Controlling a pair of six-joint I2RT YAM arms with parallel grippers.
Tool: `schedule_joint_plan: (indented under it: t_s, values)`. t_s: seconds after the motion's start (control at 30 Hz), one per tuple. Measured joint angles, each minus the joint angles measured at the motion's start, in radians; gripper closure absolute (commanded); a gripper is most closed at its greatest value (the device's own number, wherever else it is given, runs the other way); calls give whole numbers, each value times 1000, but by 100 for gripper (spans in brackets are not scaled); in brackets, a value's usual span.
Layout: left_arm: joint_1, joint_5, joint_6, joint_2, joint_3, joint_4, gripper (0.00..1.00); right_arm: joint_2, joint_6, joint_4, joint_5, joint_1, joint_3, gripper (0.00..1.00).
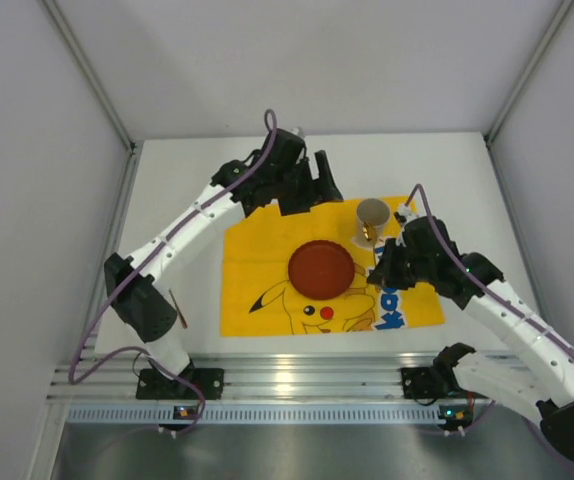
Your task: Set the dinner table for one person
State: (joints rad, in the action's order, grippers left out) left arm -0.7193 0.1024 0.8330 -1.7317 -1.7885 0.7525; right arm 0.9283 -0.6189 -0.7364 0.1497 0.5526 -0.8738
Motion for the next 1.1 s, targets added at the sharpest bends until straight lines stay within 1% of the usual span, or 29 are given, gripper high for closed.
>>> schedule_joint_plan:
  t_s: [0.1,0.23,0.3,0.37,0.6,1.0,1.07,1.1]
  values:
    - [60,-25,-27,68,46,34,11,0,-30,10,6,0,75,100]
    - [177,-45,-57,176,115,79,12,16,-68,64,21,0,169,100]
    - [233,-59,-79,214,124,112,12,18,-92,99,25,0,221,100]
    - [262,-72,-97,240,124,134,13,30,-109,127,27,0,253,100]
    - [292,-75,-142,323,180,199,14,134,-161,258,9,-6,312,100]
    - [298,-85,-194,335,194,280,15,221,-190,384,-105,-10,346,100]
    - [300,-86,-204,335,194,290,14,247,-190,385,-133,-12,346,95]
    - [301,-86,-208,335,194,294,14,261,-192,381,-146,-13,346,87]
